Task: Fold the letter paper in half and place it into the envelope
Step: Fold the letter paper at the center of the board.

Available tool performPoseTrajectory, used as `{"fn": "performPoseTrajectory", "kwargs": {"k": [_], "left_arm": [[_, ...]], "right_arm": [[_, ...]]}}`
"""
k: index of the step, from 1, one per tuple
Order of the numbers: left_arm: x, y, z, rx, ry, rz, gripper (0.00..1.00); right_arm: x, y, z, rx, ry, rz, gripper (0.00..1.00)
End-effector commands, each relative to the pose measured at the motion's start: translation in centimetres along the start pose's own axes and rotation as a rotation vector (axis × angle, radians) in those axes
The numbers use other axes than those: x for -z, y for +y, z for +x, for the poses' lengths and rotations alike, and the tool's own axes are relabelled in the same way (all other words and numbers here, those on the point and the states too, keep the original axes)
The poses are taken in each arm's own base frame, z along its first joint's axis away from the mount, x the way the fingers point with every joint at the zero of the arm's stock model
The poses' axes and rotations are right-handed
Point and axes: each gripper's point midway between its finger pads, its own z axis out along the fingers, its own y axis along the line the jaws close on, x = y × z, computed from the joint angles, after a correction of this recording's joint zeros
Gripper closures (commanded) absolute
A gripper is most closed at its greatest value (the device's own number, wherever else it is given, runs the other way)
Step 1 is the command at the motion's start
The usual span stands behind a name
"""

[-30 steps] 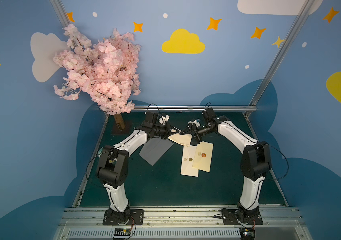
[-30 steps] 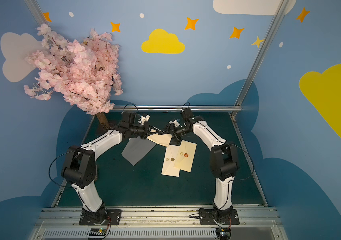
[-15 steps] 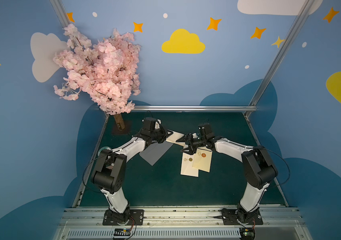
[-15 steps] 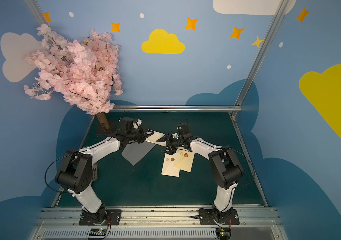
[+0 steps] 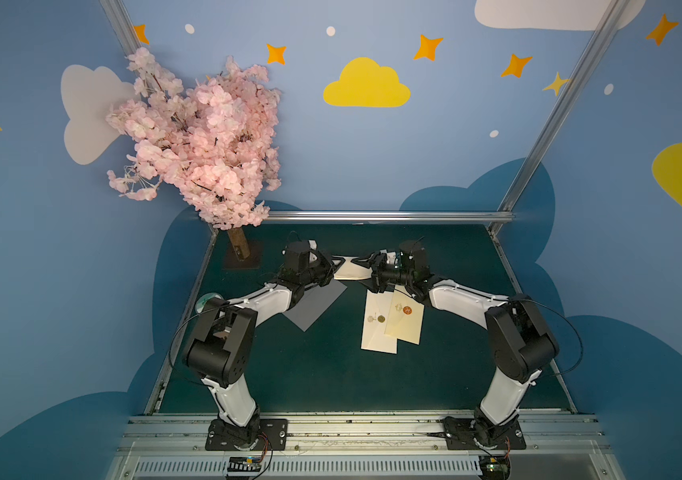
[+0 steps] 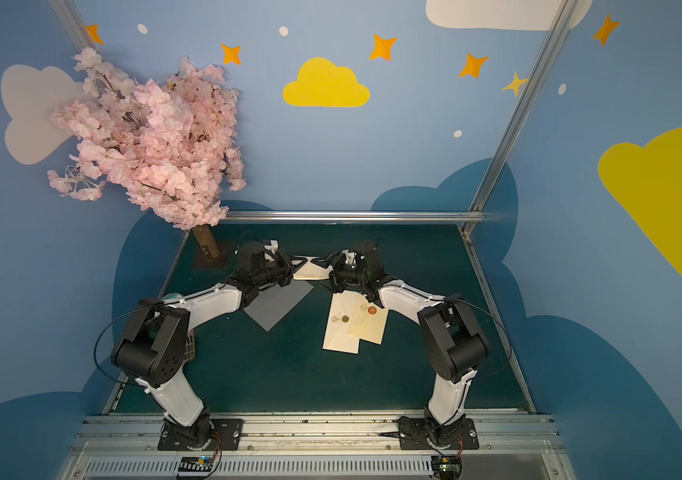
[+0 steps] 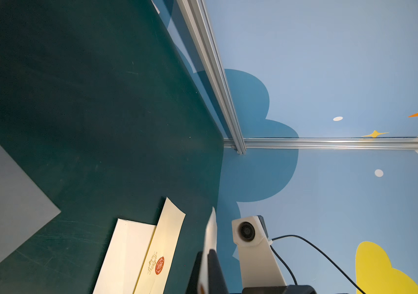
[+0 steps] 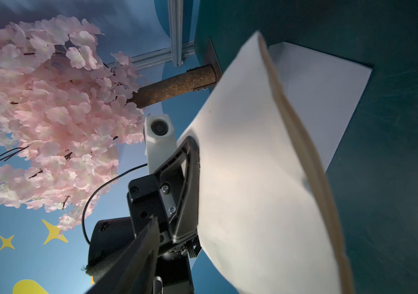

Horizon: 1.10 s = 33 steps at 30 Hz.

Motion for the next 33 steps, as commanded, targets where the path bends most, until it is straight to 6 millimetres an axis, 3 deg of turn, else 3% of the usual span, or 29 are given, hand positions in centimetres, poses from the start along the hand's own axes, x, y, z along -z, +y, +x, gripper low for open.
{"fn": "performPoseTrajectory", "kwargs": {"k": [1,7,10,12,15,18,29,33], "left_arm": [[-0.3,-1.4,-0.1,0.004,-0.018,0.069,0.98],[-0.6,-2.1,0.8,-0.024,0.013,0.088,0.97],[-0.5,-2.4,1.3,-0.052,0.040,0.089,0.86],[-0.3,-2.5,1.6,-0.076,0.060,0.088,0.73],[0.2,-3.0,1.9,-0.131,0.094,0.079,0.51],[0.7,-2.9,2.0,-0.181,0.138,0.063,0.42],[2.5,-3.3,4.7,-0.287,0.380,0.174,0.48],[3.4,-3.2,5.2,-0.313,0.406,0.202,0.54]], "right_arm": [[-0.3,1.1,-0.2,0.024,-0.042,-0.042,0.40],[-0.3,0.9,-0.1,0.053,-0.062,-0.001,0.77],[-0.2,0.8,-0.4,0.061,-0.068,0.012,0.91],[-0.1,0.8,-0.6,0.077,-0.062,0.021,1.00],[0.3,1.0,-0.5,0.107,-0.025,0.039,1.00],[0.9,1.7,0.2,0.162,0.038,0.038,1.00],[2.7,3.4,3.3,0.321,0.266,0.032,1.00],[3.1,2.9,3.9,0.332,0.312,0.058,1.00]]}}
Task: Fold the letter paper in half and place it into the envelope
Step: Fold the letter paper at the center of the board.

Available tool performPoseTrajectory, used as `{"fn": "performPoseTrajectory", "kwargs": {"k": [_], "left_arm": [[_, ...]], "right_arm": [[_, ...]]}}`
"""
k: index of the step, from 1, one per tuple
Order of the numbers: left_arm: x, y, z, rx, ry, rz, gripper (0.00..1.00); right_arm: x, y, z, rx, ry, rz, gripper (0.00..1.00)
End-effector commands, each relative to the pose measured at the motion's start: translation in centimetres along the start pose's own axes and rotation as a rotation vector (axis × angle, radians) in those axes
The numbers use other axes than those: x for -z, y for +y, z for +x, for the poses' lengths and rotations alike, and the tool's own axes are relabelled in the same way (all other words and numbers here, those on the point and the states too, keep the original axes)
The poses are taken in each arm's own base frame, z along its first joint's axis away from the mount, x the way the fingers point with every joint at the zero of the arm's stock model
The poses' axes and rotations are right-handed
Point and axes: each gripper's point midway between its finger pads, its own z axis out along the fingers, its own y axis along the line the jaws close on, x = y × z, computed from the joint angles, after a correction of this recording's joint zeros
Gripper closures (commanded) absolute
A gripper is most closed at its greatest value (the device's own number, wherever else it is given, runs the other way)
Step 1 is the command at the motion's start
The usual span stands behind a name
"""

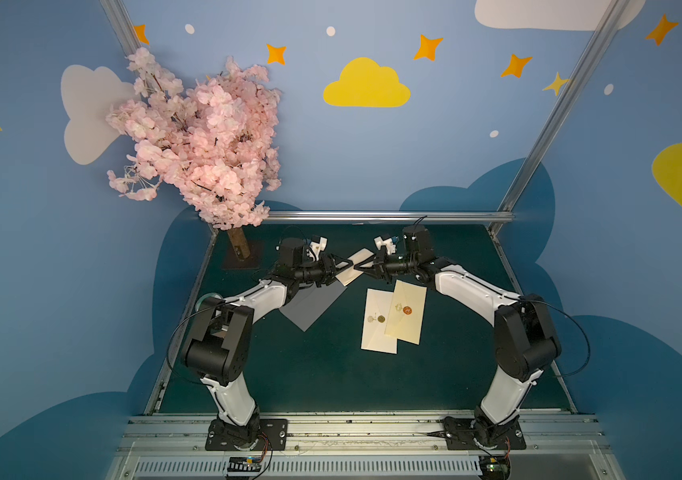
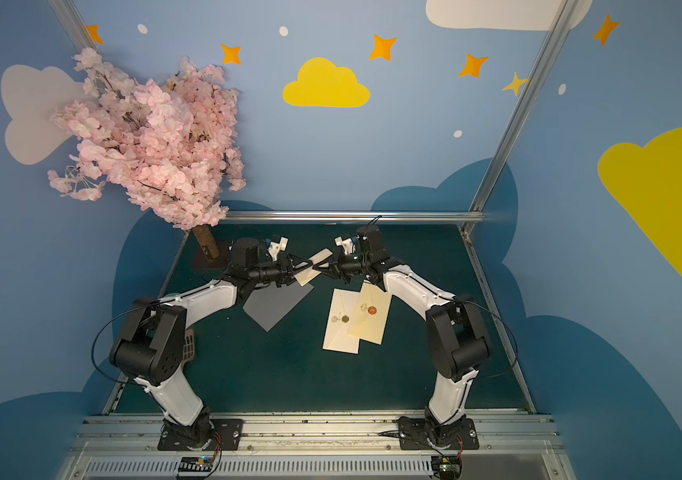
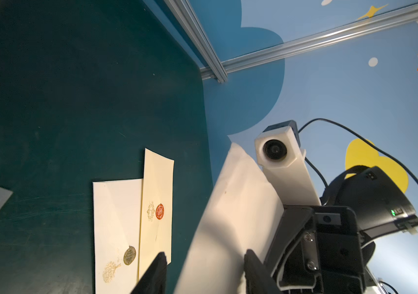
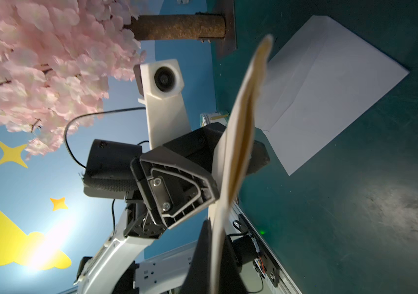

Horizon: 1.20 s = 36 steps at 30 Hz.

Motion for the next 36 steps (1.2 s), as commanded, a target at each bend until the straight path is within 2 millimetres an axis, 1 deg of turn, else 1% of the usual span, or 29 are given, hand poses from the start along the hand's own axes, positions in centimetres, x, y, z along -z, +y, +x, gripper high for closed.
{"fn": "performPoseTrajectory", "kwargs": {"k": [1,3,4,7,9,10,11,12,13,15,16,18,19,21,25,28,30,32,33,36], "left_arm": [[1.0,-2.0,1.2,-0.089,0.065,0.069,0.57],[1.2,-2.3,1.5,-0.104,0.079,0.087,0.61],[1.3,-2.3,1.6,-0.106,0.085,0.090,0.65],[1.5,-2.4,1.8,-0.111,0.094,0.096,0.81],[1.7,-2.3,1.9,-0.108,0.095,0.090,0.94],[1.8,-2.3,2.0,-0.107,0.094,0.088,0.97],[1.9,-2.4,1.9,-0.109,0.090,0.088,0.97],[2.0,-2.4,1.9,-0.107,0.084,0.084,0.97],[2.0,-2.4,1.8,-0.106,0.070,0.076,0.97],[2.2,-2.3,1.4,-0.093,0.036,0.054,0.97],[2.2,-2.1,1.2,-0.083,0.016,0.040,0.97],[2.3,-1.4,0.9,-0.055,-0.026,-0.001,0.97],[2.3,-1.0,0.7,-0.036,-0.053,-0.023,0.97],[2.4,0.0,0.4,0.020,-0.101,-0.068,0.97],[1.9,1.0,0.5,0.095,-0.162,-0.108,0.97],[1.7,1.5,0.3,0.142,-0.219,-0.117,0.97],[1.7,1.9,0.1,0.175,-0.256,-0.116,0.97],[1.7,2.3,-0.1,0.207,-0.291,-0.118,0.97],[1.8,2.5,-0.1,0.228,-0.311,-0.122,0.97],[1.9,2.8,-0.1,0.248,-0.350,-0.112,0.97]], "right_arm": [[0.9,1.0,1.7,0.061,0.081,-0.003,1.00],[0.9,0.6,2.0,0.059,0.102,0.011,1.00],[1.0,0.3,2.1,0.059,0.107,0.022,1.00],[1.3,-0.3,2.2,0.055,0.103,0.040,1.00],[1.4,-0.5,2.1,0.051,0.096,0.048,1.00],[1.5,-0.6,2.1,0.049,0.089,0.056,1.00],[1.6,-0.7,2.1,0.042,0.082,0.067,0.96],[1.6,-1.0,2.0,0.027,0.070,0.079,0.85],[1.7,-1.2,1.9,0.002,0.053,0.090,0.78],[1.8,-1.2,1.4,-0.043,0.006,0.076,0.77],[1.7,-1.0,1.3,-0.060,-0.022,0.055,0.74],[1.5,-1.0,0.9,-0.106,-0.066,0.027,0.65],[1.2,-1.0,0.8,-0.125,-0.088,0.008,0.61],[0.8,-1.1,0.6,-0.162,-0.124,-0.018,0.60],[-0.5,-1.4,0.2,-0.216,-0.170,-0.077,0.59],[-1.8,-1.7,0.0,-0.257,-0.173,-0.120,0.55],[-2.2,-1.9,-0.3,-0.274,-0.190,-0.145,0.52],[-2.3,-2.1,-0.6,-0.284,-0.206,-0.153,0.52],[-2.4,-2.2,-0.7,-0.287,-0.210,-0.155,0.52],[-2.7,-2.4,-1.0,-0.299,-0.213,-0.153,0.59]]}}
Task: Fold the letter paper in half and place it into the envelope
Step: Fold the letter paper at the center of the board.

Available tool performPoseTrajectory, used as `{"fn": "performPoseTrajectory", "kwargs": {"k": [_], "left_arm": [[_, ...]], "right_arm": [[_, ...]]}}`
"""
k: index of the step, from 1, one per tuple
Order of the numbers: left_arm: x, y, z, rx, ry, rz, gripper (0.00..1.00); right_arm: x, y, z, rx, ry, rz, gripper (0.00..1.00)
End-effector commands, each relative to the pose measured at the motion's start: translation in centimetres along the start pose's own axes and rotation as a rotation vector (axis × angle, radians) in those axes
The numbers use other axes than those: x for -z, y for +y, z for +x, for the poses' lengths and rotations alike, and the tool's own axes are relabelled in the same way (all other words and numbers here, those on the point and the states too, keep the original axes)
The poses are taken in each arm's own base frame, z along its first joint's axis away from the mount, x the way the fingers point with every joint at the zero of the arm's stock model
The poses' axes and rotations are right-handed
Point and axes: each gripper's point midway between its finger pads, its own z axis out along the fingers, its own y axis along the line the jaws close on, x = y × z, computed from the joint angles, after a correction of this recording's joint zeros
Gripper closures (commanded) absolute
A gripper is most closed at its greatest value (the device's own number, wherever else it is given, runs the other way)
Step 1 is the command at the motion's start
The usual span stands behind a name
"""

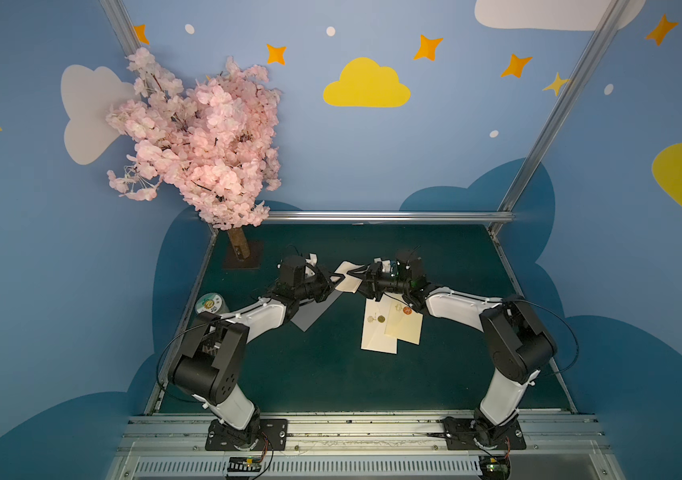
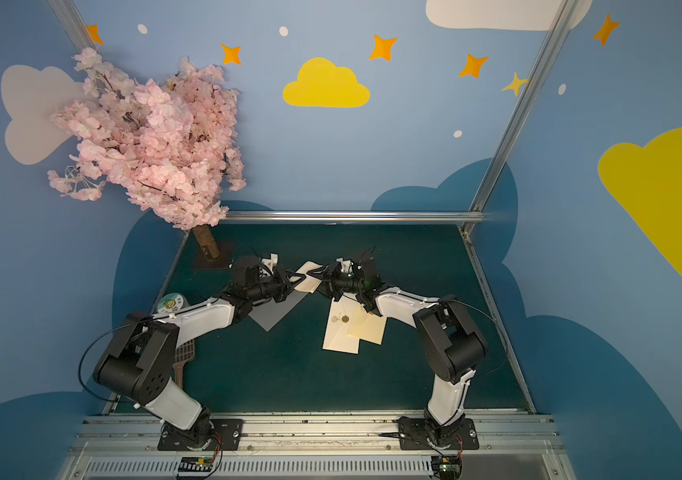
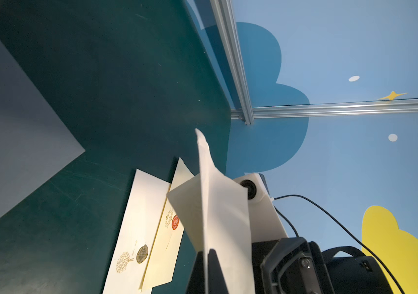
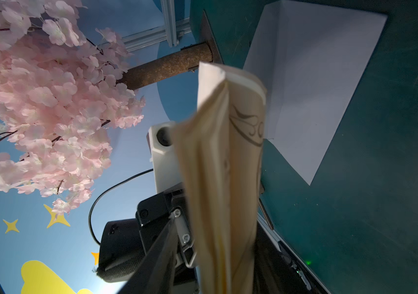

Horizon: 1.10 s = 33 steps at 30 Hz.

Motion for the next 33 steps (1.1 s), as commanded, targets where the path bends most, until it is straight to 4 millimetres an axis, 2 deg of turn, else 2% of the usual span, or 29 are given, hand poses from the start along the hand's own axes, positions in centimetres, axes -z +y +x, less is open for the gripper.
{"fn": "performPoseTrajectory", "kwargs": {"k": [1,4,12,21,33], "left_arm": [[0.3,-1.4,-1.2,0.024,-0.086,0.047,0.97],[0.0,-1.9,-1.0,0.005,-0.071,0.057,0.97],[-0.1,-2.6,-0.2,-0.046,-0.033,0.075,0.97],[-0.6,-4.3,0.4,-0.129,0.023,0.113,0.97],[-1.8,-3.5,1.2,-0.115,0.068,0.113,0.97]], "right_arm": [[-0.1,1.7,-0.7,0.006,-0.030,-0.070,0.61],[0.0,1.7,-1.0,0.006,-0.051,-0.065,0.68],[0.5,1.0,-2.4,-0.002,-0.069,-0.039,0.69],[0.2,-0.5,-2.8,-0.022,-0.057,0.002,0.75],[0.2,0.2,-2.9,-0.006,-0.047,-0.018,0.75]]}}
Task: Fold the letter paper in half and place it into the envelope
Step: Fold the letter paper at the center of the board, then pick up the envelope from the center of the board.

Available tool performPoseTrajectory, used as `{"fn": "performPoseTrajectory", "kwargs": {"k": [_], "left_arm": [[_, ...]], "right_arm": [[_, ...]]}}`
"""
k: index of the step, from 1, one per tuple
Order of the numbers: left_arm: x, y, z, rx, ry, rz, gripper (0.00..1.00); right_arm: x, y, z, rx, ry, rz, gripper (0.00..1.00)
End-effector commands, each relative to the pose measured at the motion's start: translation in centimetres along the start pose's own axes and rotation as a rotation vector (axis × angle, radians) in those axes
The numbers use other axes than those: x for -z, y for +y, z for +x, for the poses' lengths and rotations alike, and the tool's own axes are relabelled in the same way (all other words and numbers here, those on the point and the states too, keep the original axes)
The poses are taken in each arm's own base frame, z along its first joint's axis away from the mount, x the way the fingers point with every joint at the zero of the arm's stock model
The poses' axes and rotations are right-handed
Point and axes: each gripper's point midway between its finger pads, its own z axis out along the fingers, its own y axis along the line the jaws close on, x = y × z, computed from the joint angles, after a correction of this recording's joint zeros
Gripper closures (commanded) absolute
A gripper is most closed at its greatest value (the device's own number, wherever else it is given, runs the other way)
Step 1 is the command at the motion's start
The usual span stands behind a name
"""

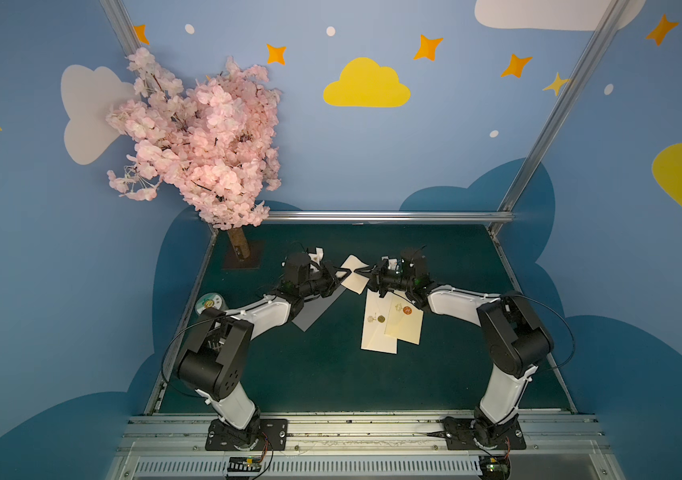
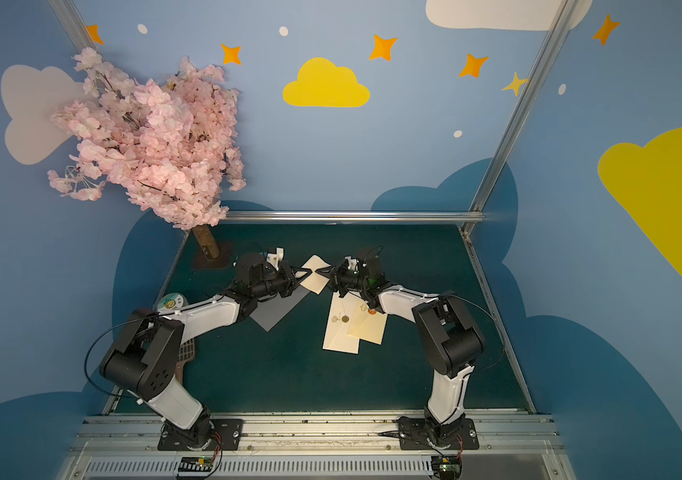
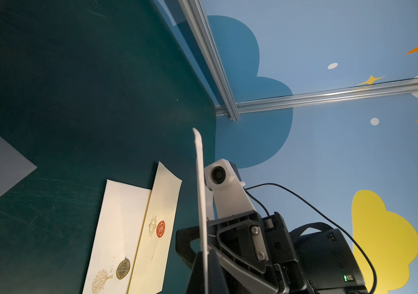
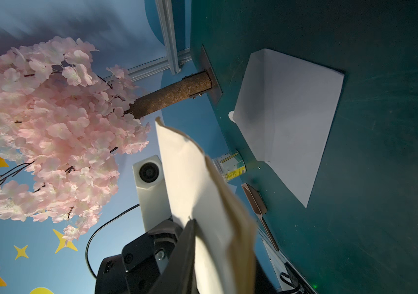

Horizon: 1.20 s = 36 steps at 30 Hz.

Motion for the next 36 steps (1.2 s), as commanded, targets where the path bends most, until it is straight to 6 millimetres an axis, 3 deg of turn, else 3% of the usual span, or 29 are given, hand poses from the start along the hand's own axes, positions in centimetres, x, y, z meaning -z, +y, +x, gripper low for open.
{"fn": "performPoseTrajectory", "kwargs": {"k": [1,3,5,7,8,12,22,26,36], "left_arm": [[-0.5,-0.9,0.2,-0.028,0.024,0.040,0.97],[-0.6,-0.8,0.3,-0.025,0.029,0.040,0.97],[-0.7,-0.6,0.4,-0.024,0.033,0.039,0.97],[-0.7,-0.6,0.5,-0.031,0.040,0.040,0.97],[-0.7,-0.6,0.4,-0.034,0.043,0.037,0.92],[-0.2,-0.2,-0.2,-0.055,0.062,-0.012,0.51],[3.0,4.8,-2.0,-0.141,0.099,-0.273,0.01],[4.4,6.5,-3.0,-0.216,0.100,-0.350,0.00],[6.8,7.9,-6.9,-0.452,0.060,-0.534,0.00]], "right_arm": [[-0.4,0.8,0.0,0.025,0.020,-0.021,0.76],[-0.3,0.7,0.2,0.024,0.024,-0.020,0.83],[-0.2,0.4,0.2,0.019,0.024,-0.019,0.97],[0.1,0.1,0.0,0.015,0.016,-0.018,1.00],[0.3,0.1,-0.1,0.018,0.014,-0.018,1.00],[1.6,-0.1,-0.6,0.027,0.001,-0.007,1.00],[4.4,-0.5,-1.3,0.068,0.010,0.034,1.00],[5.2,-0.5,-1.6,0.082,0.020,0.046,1.00],[6.0,-0.7,-2.2,0.080,0.047,0.052,1.00]]}}
